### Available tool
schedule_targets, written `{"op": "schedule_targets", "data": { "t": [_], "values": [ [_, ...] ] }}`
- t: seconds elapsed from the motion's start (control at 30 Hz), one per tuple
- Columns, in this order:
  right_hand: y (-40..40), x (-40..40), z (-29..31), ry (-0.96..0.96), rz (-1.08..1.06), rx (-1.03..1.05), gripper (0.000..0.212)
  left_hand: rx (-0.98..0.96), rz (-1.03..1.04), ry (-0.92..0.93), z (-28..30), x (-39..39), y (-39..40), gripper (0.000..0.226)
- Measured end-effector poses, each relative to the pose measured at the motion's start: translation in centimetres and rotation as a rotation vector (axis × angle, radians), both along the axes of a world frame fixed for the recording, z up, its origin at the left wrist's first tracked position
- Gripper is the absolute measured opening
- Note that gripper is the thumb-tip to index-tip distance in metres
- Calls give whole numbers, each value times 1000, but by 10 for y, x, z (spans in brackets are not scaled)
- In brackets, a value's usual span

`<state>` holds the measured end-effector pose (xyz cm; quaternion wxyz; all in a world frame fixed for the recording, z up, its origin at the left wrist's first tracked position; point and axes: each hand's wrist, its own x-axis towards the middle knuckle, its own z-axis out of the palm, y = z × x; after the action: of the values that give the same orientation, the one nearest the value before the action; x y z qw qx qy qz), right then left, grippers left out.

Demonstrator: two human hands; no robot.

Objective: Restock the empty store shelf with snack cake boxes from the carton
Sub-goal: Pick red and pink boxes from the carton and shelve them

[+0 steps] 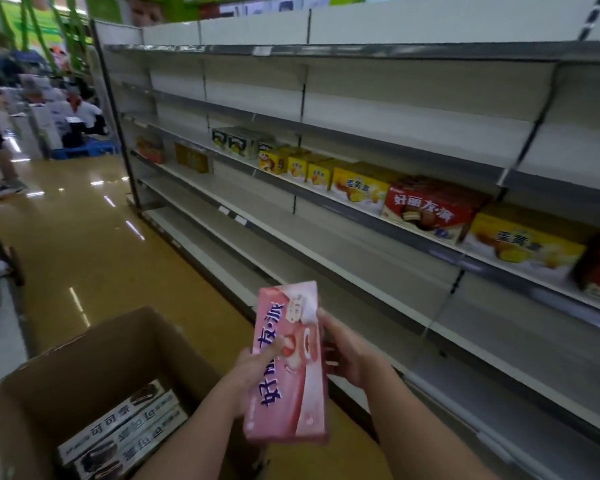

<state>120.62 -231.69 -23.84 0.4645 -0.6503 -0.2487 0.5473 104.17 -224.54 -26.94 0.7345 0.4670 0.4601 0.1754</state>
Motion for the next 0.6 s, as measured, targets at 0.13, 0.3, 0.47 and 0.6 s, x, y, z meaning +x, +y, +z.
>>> {"op": "schedule_targets", "data": {
  "t": [0.13,0.3,0.47,0.6],
  "values": [
    [-28,30,-9,12,-184,-24,47,270,-161,80,17,46,-14,75],
    [-75,82,-16,197,-529,164,40,490,-66,182,18,110,-43,94],
    [-137,134,-8,370,-782,372,29,-67,-150,75,14,166,-81,100],
    [-187,172,1,331,-883,360,29,-202,-345,-114,27,204,-131,58]
  ]
}}
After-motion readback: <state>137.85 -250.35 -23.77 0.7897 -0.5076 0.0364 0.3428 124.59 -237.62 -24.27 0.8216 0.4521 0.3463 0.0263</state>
